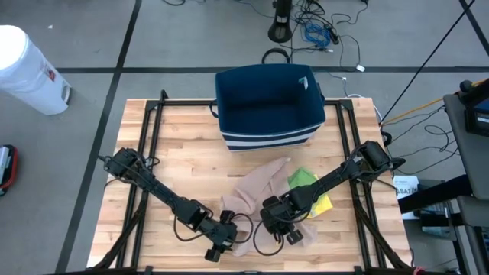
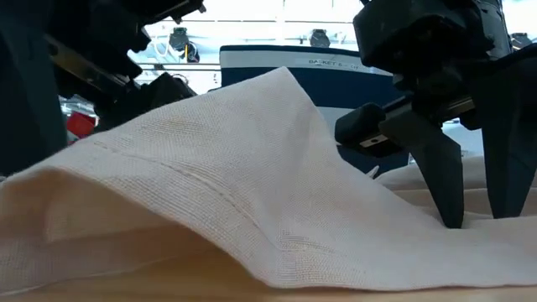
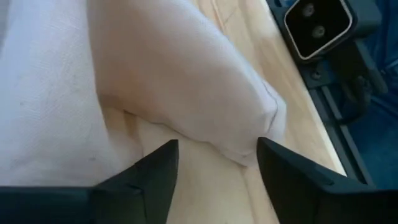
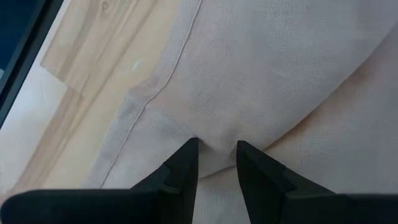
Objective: Fold towel
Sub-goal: Fold the light brown towel
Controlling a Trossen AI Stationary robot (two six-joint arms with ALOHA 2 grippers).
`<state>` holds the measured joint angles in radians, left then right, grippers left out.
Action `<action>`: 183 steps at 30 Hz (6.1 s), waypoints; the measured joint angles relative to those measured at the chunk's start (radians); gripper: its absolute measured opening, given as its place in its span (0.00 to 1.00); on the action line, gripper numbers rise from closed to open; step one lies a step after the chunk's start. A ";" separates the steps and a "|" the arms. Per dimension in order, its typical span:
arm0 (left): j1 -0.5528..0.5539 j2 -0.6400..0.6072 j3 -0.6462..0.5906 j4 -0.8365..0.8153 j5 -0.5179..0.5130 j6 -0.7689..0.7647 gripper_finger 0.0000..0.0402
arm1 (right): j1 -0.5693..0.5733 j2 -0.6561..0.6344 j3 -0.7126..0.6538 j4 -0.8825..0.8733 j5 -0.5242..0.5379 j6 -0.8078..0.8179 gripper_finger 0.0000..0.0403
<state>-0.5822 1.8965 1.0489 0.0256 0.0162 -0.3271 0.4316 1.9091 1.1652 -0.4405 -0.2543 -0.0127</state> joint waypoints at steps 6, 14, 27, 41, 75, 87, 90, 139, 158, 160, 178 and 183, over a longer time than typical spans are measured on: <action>-0.002 0.000 0.000 0.061 0.006 0.007 0.60 | 0.000 0.000 0.001 0.002 0.021 -0.003 0.24; 0.001 0.097 0.004 0.118 0.020 0.024 0.60 | 0.000 -0.001 0.001 0.004 0.024 -0.006 0.24; 0.017 0.117 0.006 0.076 0.018 0.048 0.35 | -0.007 -0.002 0.002 0.007 0.025 -0.009 0.24; -0.033 0.014 0.178 -0.604 -0.080 0.067 0.02 | -0.007 -0.003 0.002 0.037 -0.006 -0.031 0.24; -0.148 -0.001 0.444 -0.997 -0.032 -0.141 0.01 | -0.116 -0.010 0.003 0.340 0.340 -0.348 0.35; -0.151 -0.003 0.559 -1.302 -0.019 -0.213 0.01 | -0.190 0.001 0.002 0.426 0.057 -0.280 0.35; -0.159 -0.003 0.547 -1.250 -0.012 -0.214 0.01 | -0.194 0.000 0.002 0.398 0.046 -0.263 0.35; -0.123 -0.003 0.285 -0.814 -0.420 -0.015 0.44 | -0.514 0.138 0.002 0.800 -0.353 -0.339 0.35; -0.033 -0.003 0.094 -0.485 -0.260 0.094 0.44 | -0.516 0.367 0.291 0.495 -0.187 -0.470 0.35; -0.034 -0.008 0.103 -0.504 -0.256 0.097 0.44 | -0.517 0.369 0.306 0.484 -0.137 -0.484 0.35; -0.040 -0.069 0.246 -0.971 -0.378 -0.011 0.44 | -0.477 0.280 0.329 0.382 0.240 -0.584 0.35; -0.048 -0.069 0.233 -0.977 -0.350 -0.017 0.44 | -0.420 0.201 0.330 0.321 0.234 -0.599 0.35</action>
<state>-0.6307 1.8271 1.2823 -0.9517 -0.3338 -0.3439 0.0116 2.1099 1.4952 -0.1197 -0.0203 -0.6118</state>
